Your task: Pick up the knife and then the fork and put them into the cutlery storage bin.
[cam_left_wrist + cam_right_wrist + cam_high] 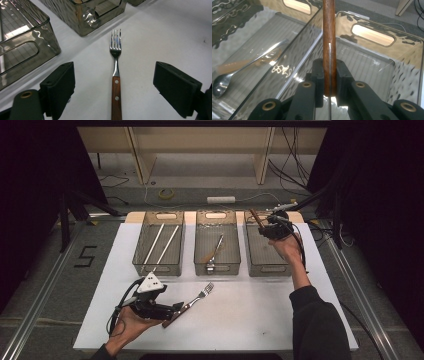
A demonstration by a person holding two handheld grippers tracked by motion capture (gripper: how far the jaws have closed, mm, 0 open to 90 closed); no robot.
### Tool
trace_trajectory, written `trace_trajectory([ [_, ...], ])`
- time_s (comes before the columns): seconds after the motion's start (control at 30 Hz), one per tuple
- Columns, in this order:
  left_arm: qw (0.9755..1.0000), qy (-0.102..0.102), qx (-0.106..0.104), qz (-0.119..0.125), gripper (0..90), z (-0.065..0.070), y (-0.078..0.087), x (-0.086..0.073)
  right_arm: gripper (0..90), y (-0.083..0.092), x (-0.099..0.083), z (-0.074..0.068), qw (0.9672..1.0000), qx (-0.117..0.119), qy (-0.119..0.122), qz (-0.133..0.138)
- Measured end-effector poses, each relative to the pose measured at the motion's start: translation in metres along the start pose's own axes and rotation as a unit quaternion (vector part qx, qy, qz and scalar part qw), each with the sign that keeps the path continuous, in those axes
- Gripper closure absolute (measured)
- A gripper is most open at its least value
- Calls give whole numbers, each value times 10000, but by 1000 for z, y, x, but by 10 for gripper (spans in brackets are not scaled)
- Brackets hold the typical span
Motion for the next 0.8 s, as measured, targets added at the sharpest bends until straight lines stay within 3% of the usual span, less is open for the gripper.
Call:
trace_trajectory([
  [0.53, 9999, -52, -39, -77, 173, 1, -3, -2, 800, -22, -1, 8, 9990, -100, -402, -141],
  [0.67, 9999, -57, -34, -94, 173, 1, -3, -2, 669, -23, 0, 7, 9986, -49, -508, -141],
  [0.8, 9999, -54, -31, -134, 173, 1, -3, -2, 590, -17, 1, 3, 9991, -24, -418, -52],
])
Point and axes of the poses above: each handheld gripper's, and its own axes: y roughly backward along the jaws, x roughly out of its top, z roughly to its right, the point moved 7 cm from there along -y, roughly forward along the jaws, and after that the axes turned 14 degrees about -z, right-handed, at the moved point
